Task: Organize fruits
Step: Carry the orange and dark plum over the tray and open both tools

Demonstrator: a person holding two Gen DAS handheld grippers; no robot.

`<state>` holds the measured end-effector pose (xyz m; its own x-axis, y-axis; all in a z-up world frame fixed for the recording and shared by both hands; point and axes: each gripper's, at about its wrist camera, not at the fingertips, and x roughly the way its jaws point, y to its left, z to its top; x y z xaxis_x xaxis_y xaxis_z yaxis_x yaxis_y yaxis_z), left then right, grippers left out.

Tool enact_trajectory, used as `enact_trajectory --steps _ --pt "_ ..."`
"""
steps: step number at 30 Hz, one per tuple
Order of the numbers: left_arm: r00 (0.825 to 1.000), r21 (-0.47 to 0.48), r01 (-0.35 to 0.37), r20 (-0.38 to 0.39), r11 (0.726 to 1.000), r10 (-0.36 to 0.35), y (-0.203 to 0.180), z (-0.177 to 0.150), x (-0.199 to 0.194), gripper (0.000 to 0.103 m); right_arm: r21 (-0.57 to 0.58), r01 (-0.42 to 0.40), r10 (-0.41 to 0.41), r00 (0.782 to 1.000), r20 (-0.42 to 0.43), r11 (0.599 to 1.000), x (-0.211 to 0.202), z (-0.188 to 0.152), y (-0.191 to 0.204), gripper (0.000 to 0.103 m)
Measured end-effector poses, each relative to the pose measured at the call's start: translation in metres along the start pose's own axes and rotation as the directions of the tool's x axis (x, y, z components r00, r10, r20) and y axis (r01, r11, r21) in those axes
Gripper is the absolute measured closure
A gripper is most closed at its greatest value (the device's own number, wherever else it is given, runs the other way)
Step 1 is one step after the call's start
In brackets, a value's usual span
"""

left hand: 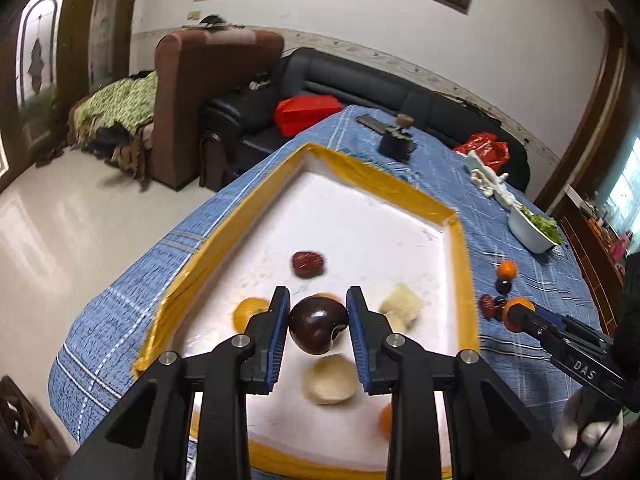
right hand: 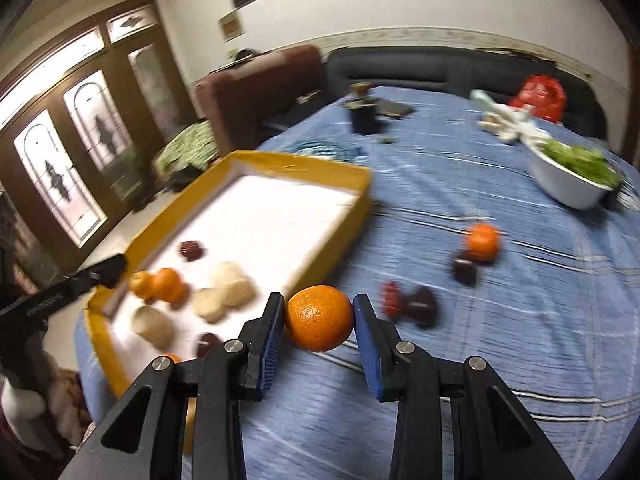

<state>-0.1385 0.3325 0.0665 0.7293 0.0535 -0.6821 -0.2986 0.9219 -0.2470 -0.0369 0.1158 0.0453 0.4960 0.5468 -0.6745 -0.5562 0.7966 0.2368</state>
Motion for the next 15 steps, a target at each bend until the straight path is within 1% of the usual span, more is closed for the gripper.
enact_trajectory --steps 5,9,12,15 --pt "0.999 -0.019 -0.017 -0.028 1.0 0.016 0.017 -0.004 0.008 0.075 -0.056 -0.022 0.02 0.999 -0.035 0.998 0.023 0.003 0.038 0.064" --pt "0.999 -0.013 -0.015 -0.031 1.0 0.014 0.021 -0.006 0.009 0.074 -0.083 -0.007 0.001 0.997 -0.074 0.997 0.044 0.003 0.052 0.064" --pt "0.999 -0.011 -0.019 -0.026 1.0 0.019 0.022 -0.005 0.011 0.061 -0.088 0.008 -0.017 0.995 -0.101 0.996 0.057 0.0 0.055 0.064" --pt "1.0 -0.008 -0.027 -0.011 1.0 0.027 0.024 -0.004 0.008 0.057 -0.093 0.015 -0.025 0.994 -0.105 0.996 0.062 -0.002 0.057 0.064"
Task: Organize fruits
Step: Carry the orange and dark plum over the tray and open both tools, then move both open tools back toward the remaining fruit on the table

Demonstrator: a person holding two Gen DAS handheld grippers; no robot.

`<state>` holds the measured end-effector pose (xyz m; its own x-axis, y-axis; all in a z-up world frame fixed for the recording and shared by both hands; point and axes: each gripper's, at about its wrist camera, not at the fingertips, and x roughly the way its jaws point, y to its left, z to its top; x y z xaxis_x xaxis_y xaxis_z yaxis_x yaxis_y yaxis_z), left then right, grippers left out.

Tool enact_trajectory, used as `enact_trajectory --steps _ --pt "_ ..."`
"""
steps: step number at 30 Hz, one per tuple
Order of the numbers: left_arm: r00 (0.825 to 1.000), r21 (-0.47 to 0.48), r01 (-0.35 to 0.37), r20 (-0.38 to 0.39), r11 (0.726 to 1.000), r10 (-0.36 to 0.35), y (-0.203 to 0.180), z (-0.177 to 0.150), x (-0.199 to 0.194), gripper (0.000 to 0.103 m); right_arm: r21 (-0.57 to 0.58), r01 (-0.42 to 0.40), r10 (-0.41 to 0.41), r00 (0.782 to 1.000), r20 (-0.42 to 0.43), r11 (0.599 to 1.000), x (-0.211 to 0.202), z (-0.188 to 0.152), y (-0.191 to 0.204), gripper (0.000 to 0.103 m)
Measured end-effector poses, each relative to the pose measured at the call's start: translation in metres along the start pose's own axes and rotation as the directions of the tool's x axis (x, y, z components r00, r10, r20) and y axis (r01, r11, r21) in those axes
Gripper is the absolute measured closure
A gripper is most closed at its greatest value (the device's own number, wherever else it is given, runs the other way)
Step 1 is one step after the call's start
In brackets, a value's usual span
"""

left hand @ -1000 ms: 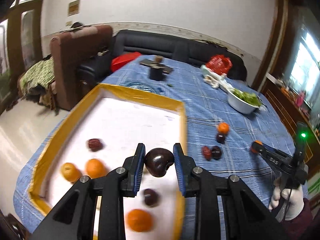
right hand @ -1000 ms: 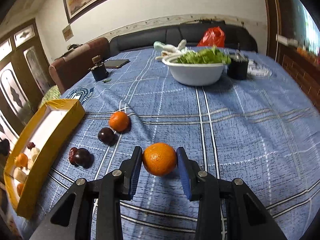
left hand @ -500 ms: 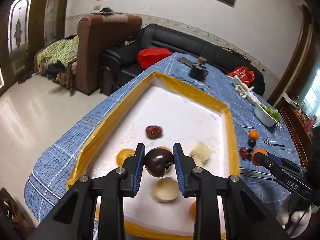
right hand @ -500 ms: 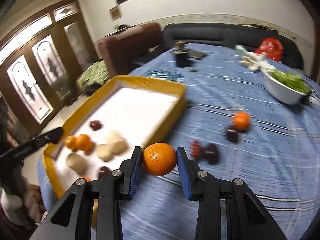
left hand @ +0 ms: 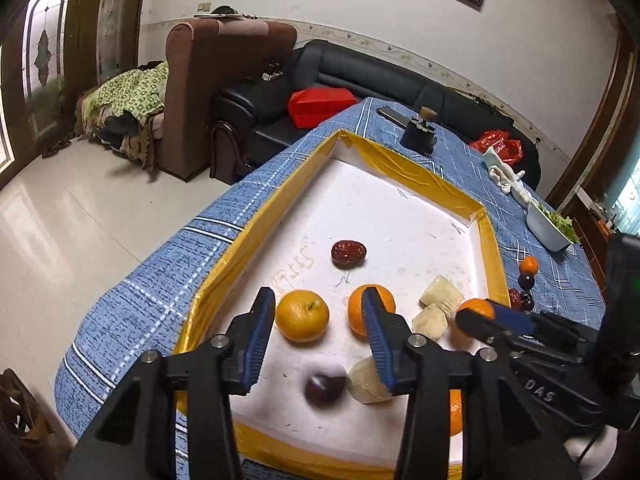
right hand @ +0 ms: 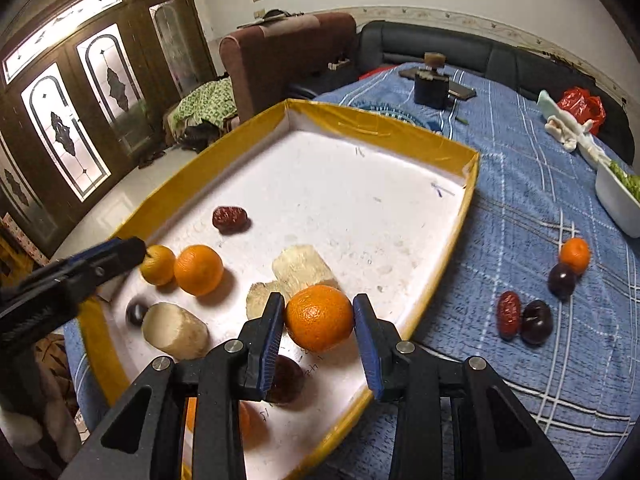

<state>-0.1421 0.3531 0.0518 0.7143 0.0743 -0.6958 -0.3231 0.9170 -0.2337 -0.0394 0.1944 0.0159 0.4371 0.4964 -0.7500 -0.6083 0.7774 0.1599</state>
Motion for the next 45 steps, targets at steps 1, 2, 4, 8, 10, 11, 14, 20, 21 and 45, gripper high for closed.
enact_trajectory --steps 1,2,4,8,10,11,14,20,21,45 --pt "1.0 0.002 -0.002 0.005 1.0 0.002 0.0 0.0 -0.001 0.052 -0.005 0.008 -0.008 1.0 0.0 1.0 0.001 0.0 0.002 0.063" --pt "1.0 0.004 -0.004 0.011 1.0 0.004 -0.001 0.0 -0.002 0.05 -0.01 0.012 -0.012 1.0 0.001 1.0 0.001 0.001 0.003 0.063" --pt "1.0 0.008 -0.003 0.02 1.0 0.003 -0.001 0.002 -0.004 0.042 -0.013 0.018 -0.018 1.0 0.004 1.0 0.001 0.001 0.004 0.063" --pt "1.0 0.019 0.002 0.028 1.0 -0.002 -0.005 0.003 -0.007 0.038 -0.014 0.018 -0.018 1.0 0.009 1.0 0.001 0.0 0.005 0.063" --pt "0.999 0.022 0.001 0.032 1.0 -0.002 -0.006 0.003 -0.008 0.034 -0.01 0.01 -0.01 1.0 0.011 1.0 -0.001 0.0 0.005 0.063" --pt "0.999 0.023 0.0 0.036 1.0 -0.001 -0.007 0.004 -0.01 0.033 -0.005 0.007 -0.007 1.0 0.016 1.0 -0.002 0.001 0.004 0.062" --pt "0.999 0.021 0.001 0.043 1.0 -0.002 -0.009 0.005 -0.013 0.026 -0.006 0.004 -0.004 1.0 0.029 1.0 -0.007 0.001 0.005 0.059" --pt "0.999 0.034 -0.002 0.036 0.999 0.001 -0.015 0.004 -0.015 0.025 0.01 -0.002 0.001 0.998 0.06 1.0 -0.02 -0.004 0.002 0.055" --pt "0.999 0.038 -0.002 0.033 0.999 0.001 -0.017 0.004 -0.015 0.024 0.013 -0.001 0.0 0.998 0.064 1.0 -0.022 -0.004 0.002 0.054" --pt "0.999 0.199 0.016 0.029 0.98 -0.023 -0.095 -0.008 -0.034 0.02 0.184 0.082 -0.112 0.981 0.156 0.979 -0.09 -0.047 -0.098 0.047"
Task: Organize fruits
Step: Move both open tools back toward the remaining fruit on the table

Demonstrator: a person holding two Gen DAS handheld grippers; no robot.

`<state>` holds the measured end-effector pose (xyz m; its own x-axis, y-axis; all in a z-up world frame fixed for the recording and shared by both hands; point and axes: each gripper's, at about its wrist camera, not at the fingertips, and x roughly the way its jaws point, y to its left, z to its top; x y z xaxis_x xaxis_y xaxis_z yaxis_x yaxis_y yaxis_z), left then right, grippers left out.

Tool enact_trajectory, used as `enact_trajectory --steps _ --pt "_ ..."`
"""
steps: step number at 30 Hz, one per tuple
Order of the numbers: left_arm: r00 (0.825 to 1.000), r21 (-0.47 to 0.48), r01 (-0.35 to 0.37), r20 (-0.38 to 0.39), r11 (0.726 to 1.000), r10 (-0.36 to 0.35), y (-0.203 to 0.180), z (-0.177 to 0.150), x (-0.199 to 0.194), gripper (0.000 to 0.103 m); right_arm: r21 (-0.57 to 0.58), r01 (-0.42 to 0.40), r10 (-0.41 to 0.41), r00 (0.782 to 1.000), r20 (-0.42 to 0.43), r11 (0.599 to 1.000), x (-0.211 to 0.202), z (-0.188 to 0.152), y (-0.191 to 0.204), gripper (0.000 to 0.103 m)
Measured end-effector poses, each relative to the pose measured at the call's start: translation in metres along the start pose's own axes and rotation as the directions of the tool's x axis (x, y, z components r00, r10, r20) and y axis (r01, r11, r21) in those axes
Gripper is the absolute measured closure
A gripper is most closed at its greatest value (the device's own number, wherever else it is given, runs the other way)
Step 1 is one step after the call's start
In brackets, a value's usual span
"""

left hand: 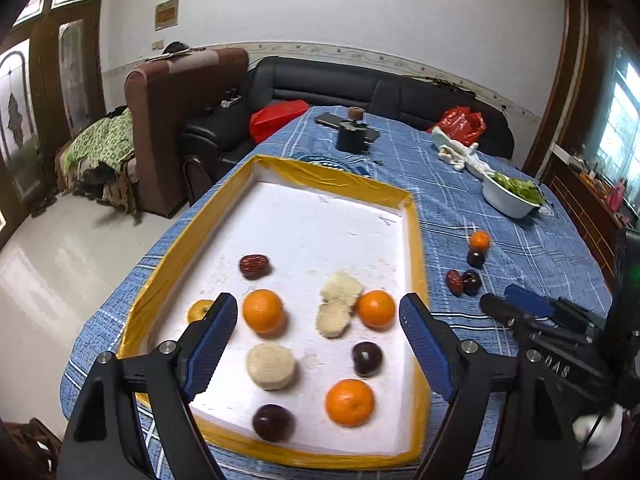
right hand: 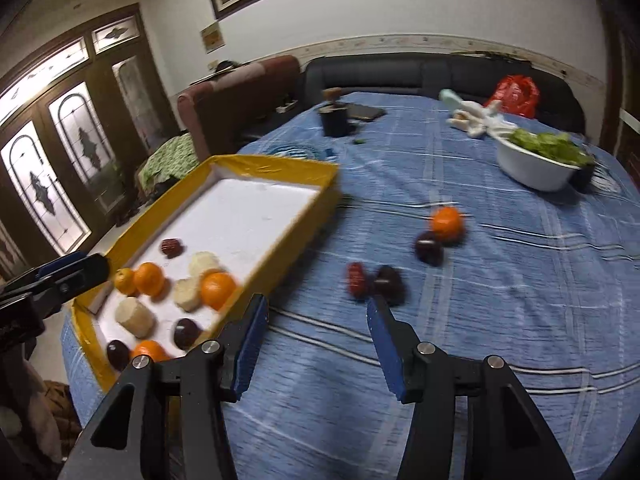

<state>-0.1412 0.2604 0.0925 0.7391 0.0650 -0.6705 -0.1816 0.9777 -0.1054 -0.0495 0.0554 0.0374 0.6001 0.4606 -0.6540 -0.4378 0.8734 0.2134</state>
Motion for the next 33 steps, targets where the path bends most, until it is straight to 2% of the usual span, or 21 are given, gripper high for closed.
enact_trajectory --steps 8,12,17,22,30,32,33 --pt "0.999 0.04 0.035 0.006 0.999 -0.035 -0.024 0.001 -0.002 0.016 0.166 0.111 -0.115 0.993 0.018 0.98 -0.032 0.007 -0.089 0.046" --pt "0.997 0.068 0.069 -0.029 0.995 -0.068 -0.041 -0.002 0.008 0.016 0.206 0.114 -0.115 0.993 -0.006 0.972 -0.026 0.009 -0.109 0.046" --pt "0.994 0.127 0.102 -0.038 0.987 -0.098 -0.064 -0.004 0.011 0.016 0.185 0.087 -0.083 0.996 -0.029 0.979 -0.001 0.02 -0.105 0.046" --pt "0.991 0.165 0.131 -0.056 0.978 -0.124 -0.079 -0.006 0.019 0.016 0.159 0.022 -0.011 0.997 -0.072 0.987 0.039 0.039 -0.088 0.046" --pt "0.982 0.215 0.18 -0.1 0.96 -0.161 -0.098 -0.008 0.034 0.016 0.147 0.064 -0.04 0.987 -0.157 0.987 0.09 0.053 -0.074 0.046" --pt "0.981 0.224 0.185 -0.106 0.957 -0.164 -0.102 -0.007 0.038 0.016 0.15 0.076 -0.051 0.985 -0.165 0.986 0.095 0.051 -0.073 0.049" --pt "0.98 0.228 0.189 -0.113 0.955 -0.167 -0.104 -0.006 0.041 0.016 0.146 0.084 -0.06 0.985 -0.163 0.986 0.096 0.05 -0.073 0.057"
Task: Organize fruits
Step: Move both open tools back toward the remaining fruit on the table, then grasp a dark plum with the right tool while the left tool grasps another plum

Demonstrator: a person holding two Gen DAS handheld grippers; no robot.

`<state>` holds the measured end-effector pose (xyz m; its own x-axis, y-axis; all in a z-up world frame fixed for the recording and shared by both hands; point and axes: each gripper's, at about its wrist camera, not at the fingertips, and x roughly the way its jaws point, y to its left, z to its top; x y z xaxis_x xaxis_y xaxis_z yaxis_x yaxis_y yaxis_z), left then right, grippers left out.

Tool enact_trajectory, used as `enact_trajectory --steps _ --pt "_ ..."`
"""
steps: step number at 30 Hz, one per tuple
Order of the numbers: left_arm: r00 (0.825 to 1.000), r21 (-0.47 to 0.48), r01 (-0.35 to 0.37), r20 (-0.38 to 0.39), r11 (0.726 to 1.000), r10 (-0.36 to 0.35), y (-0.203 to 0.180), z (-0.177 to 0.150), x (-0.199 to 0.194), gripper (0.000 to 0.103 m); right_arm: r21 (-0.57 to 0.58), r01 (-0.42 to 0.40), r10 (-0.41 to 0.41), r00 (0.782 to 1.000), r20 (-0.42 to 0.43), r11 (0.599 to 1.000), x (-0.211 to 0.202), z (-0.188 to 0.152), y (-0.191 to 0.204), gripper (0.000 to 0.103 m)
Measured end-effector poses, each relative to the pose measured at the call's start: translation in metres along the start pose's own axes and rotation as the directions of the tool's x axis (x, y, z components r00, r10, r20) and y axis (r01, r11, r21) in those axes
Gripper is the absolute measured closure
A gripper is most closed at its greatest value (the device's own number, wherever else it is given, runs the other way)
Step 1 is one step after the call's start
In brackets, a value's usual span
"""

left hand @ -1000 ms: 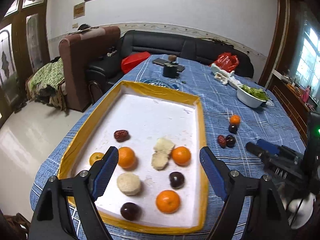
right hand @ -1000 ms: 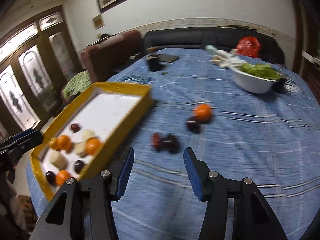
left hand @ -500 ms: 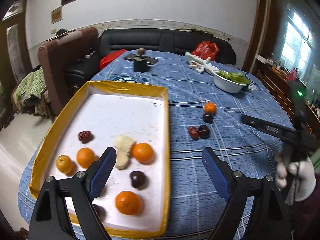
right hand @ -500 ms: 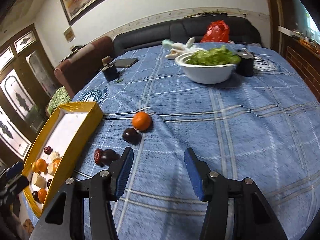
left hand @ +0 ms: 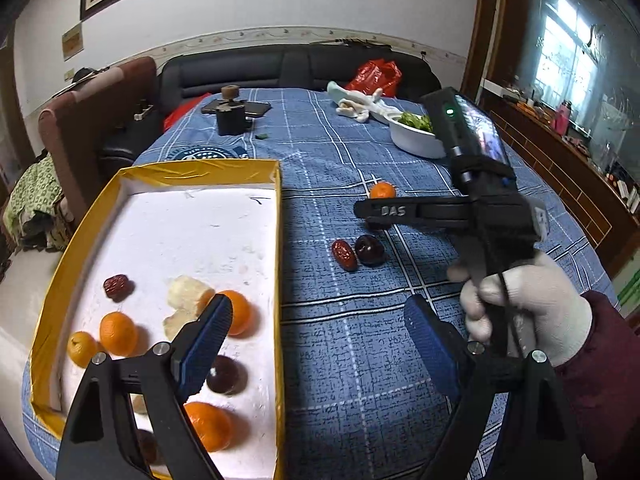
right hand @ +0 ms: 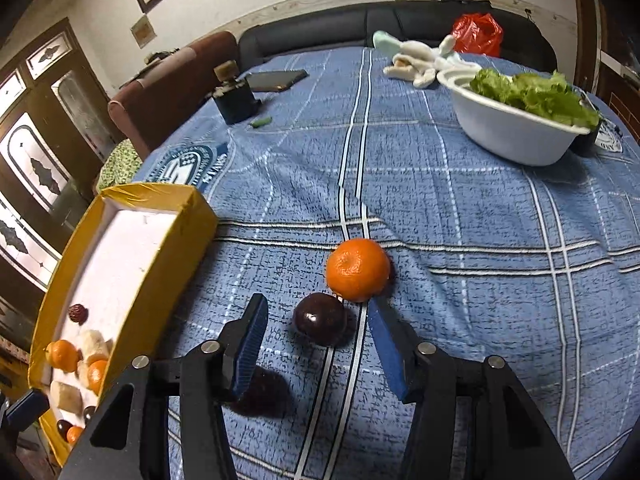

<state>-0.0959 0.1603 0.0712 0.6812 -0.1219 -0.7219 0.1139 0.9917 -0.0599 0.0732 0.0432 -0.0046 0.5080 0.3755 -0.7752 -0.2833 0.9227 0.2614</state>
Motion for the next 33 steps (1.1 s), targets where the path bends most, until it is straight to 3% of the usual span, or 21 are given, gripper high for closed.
enact_trajectory --steps 1,2,9,13,15,18,30,33 --pt "1.0 0.001 0.004 -0.004 1.0 -0.004 0.0 0.0 0.001 0.016 -0.007 0.01 -0.009 1.0 0.009 1.0 0.0 -0.001 0.0 0.061" --pt "1.0 0.003 0.013 -0.009 1.0 -0.013 -0.002 0.002 0.004 0.016 -0.014 0.0 0.0 1.0 0.008 1.0 0.0 -0.002 0.0 0.073" --pt "0.995 0.015 0.092 -0.028 0.996 -0.091 -0.014 0.014 0.013 0.016 0.023 -0.055 0.054 0.998 0.041 0.998 -0.025 -0.012 -0.015 0.074" --pt "0.991 0.077 0.128 -0.036 0.989 -0.126 -0.028 0.024 0.019 0.016 0.06 -0.091 0.085 0.992 0.094 0.994 -0.058 -0.026 -0.03 0.073" --pt "0.993 0.131 0.118 -0.045 0.984 -0.113 -0.042 0.03 0.029 0.019 0.07 -0.093 0.084 0.989 0.125 0.993 -0.069 -0.032 -0.036 0.073" --pt "0.994 0.177 0.098 -0.059 0.979 -0.089 -0.058 0.038 0.047 0.033 0.084 -0.095 0.082 0.985 0.15 0.992 -0.073 -0.037 -0.046 0.073" --pt "0.99 0.272 -0.021 -0.128 0.962 0.058 -0.075 0.044 0.11 0.035 0.15 -0.135 0.116 0.985 0.131 0.979 -0.07 -0.038 -0.068 0.072" --pt "0.983 0.281 -0.036 -0.161 0.959 0.085 -0.075 0.041 0.121 0.07 0.143 -0.139 0.121 0.984 0.129 0.98 -0.071 -0.04 -0.066 0.072"
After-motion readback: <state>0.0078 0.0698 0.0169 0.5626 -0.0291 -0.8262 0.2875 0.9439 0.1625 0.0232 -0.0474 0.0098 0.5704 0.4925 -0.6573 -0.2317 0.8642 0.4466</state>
